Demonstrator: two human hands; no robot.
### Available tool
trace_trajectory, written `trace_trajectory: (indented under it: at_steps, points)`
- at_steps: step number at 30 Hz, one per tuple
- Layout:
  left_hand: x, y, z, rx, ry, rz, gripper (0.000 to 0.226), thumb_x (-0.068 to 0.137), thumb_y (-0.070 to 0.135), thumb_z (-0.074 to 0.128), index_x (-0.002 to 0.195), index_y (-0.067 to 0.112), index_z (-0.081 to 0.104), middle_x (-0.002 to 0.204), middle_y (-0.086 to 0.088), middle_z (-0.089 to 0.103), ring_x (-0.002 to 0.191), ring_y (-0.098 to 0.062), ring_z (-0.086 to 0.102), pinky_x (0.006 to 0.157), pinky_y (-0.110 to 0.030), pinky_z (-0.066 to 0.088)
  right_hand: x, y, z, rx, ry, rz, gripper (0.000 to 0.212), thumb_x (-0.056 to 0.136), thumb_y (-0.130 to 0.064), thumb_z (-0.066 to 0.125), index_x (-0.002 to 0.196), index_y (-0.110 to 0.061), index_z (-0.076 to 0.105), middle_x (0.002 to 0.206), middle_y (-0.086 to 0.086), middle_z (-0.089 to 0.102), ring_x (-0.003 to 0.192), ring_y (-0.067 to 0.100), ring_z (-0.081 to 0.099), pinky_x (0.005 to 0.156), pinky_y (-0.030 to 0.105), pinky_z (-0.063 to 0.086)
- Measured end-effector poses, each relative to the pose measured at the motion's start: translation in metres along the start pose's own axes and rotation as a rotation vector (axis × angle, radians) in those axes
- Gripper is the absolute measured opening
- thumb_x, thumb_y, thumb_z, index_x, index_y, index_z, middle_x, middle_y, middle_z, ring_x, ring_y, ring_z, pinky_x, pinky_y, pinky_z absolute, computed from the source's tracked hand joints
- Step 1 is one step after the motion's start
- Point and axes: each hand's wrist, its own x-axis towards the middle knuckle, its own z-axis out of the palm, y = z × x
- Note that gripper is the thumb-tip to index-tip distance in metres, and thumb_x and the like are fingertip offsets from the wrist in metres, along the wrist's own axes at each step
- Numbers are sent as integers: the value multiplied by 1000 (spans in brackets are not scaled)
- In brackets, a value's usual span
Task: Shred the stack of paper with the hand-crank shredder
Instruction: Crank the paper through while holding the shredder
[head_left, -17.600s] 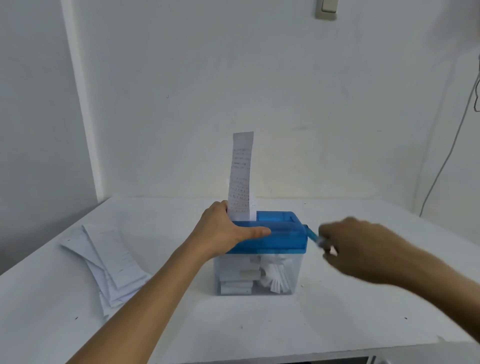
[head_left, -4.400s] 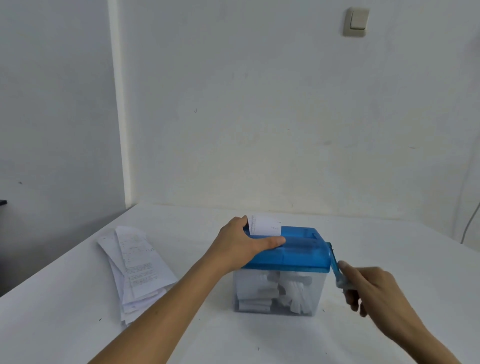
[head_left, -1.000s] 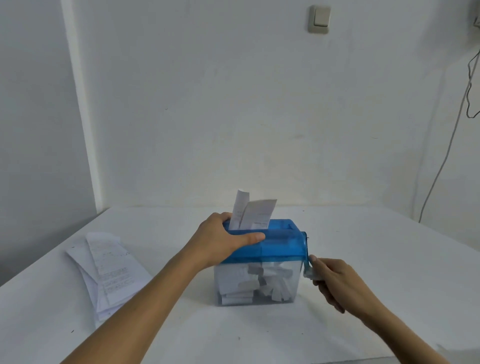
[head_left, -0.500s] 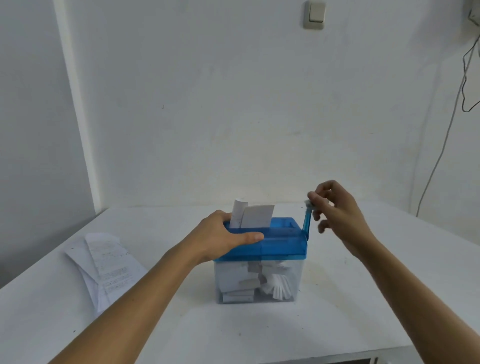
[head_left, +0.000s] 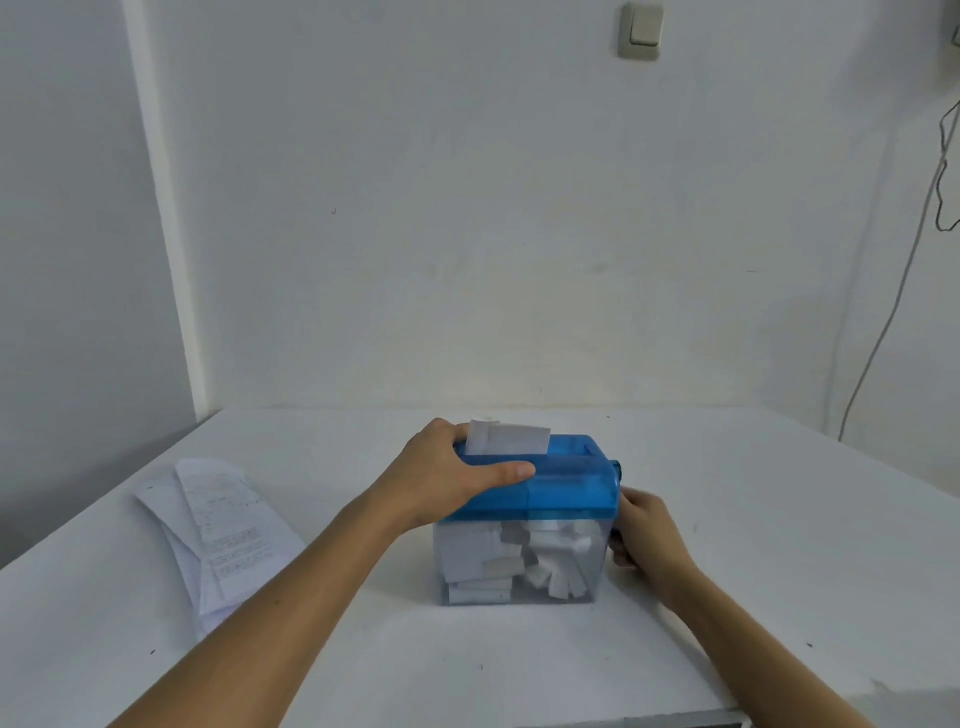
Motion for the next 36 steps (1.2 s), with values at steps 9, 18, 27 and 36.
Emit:
trace_trajectory:
  at_steps: [9, 18, 27, 36]
  points:
    - [7, -1, -2, 4, -76, 53, 53, 64, 76, 76, 98, 37, 71, 96, 12, 71, 92, -7, 65, 78, -26, 55, -68, -34, -49, -234, -189, -167, 53, 98, -49, 49, 75, -4, 62, 59, 1, 57, 53, 14, 51, 52, 25, 45]
    - [10, 0, -7, 87, -143, 66, 79, 54, 86, 69, 114, 33, 68, 100, 10, 67, 91, -11, 64, 75, -24, 51, -31, -89, -55, -32, -89, -319, 57, 88, -57, 52, 82, -1, 62, 62, 4, 52, 57, 19, 49, 54, 25, 46]
    - [7, 3, -6, 103, -124, 63, 70, 58, 81, 67, 112, 36, 67, 105, 15, 63, 94, -5, 62, 80, -22, 51, 35, -85, -18, 152, 199, -294, 34, 98, -39, 61, 89, -6, 62, 82, 8, 66, 67, 15, 57, 59, 28, 52]
    - [2, 1, -3, 35, -44, 89, 42, 74, 64, 80, 100, 32, 73, 92, 10, 68, 83, -6, 64, 74, -24, 55, 4, -4, 3, -126, 106, 7, 39, 102, -24, 50, 67, -7, 54, 50, 2, 50, 41, 12, 39, 42, 22, 35]
